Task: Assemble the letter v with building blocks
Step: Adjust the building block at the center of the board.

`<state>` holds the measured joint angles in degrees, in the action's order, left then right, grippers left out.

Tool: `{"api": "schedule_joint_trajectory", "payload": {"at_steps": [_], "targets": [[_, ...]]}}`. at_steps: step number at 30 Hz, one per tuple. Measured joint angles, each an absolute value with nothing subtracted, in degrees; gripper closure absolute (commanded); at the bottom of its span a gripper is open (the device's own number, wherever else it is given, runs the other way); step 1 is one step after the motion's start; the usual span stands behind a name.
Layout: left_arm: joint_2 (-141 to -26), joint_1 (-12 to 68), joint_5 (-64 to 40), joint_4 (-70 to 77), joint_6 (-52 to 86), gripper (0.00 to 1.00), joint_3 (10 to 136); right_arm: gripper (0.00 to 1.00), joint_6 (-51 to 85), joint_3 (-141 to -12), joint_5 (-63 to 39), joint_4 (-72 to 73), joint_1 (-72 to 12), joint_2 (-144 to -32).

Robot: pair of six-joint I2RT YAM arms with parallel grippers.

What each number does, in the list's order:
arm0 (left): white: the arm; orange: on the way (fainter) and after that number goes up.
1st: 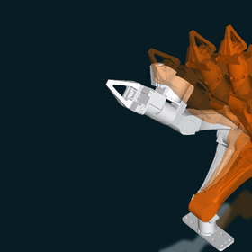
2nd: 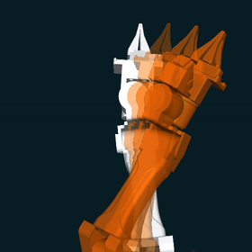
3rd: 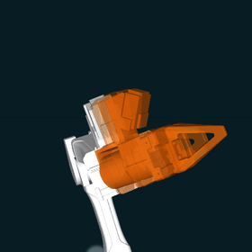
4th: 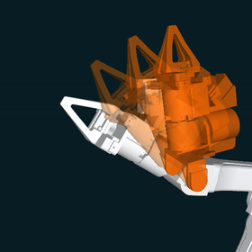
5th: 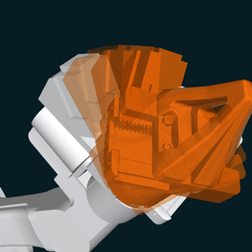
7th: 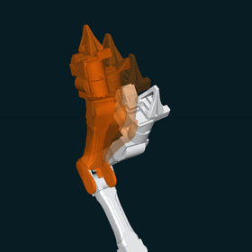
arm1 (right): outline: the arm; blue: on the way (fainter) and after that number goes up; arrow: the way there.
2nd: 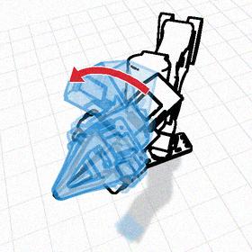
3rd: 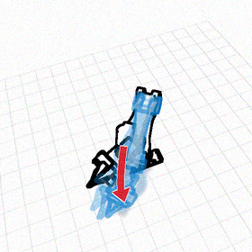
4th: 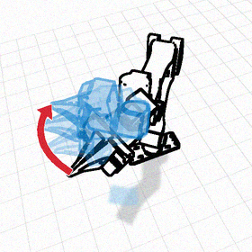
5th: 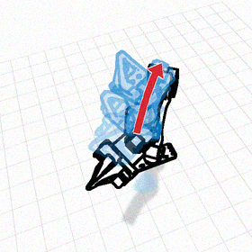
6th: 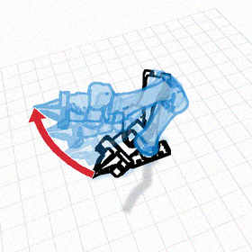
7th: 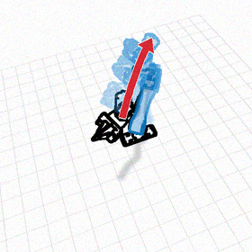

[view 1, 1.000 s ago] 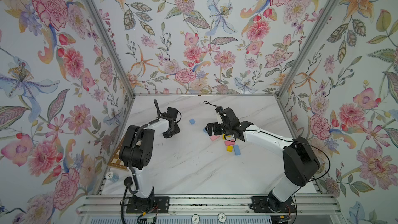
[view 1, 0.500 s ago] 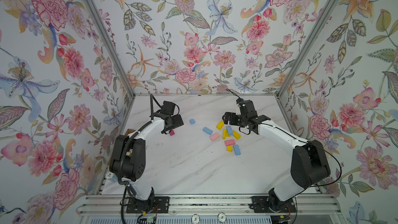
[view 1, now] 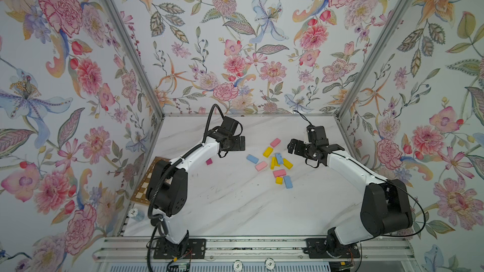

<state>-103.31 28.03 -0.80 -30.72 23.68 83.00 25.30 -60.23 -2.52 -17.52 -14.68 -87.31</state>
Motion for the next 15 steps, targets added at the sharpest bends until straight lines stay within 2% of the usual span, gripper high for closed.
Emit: {"api": "schedule_joint_trajectory", "payload": {"at_steps": [7, 15], "targets": [[-105.8, 25.6, 6.6, -37.4, 20.1, 0.01, 87.0, 0.01, 24.9, -60.4, -1.5, -17.8, -17.7, -88.5], [-113.1, 11.3, 6.2, -38.5, 20.4, 0.01, 91.7, 0.01, 24.9, -60.9, -0.5, -17.8, -22.2, -91.1]]}}
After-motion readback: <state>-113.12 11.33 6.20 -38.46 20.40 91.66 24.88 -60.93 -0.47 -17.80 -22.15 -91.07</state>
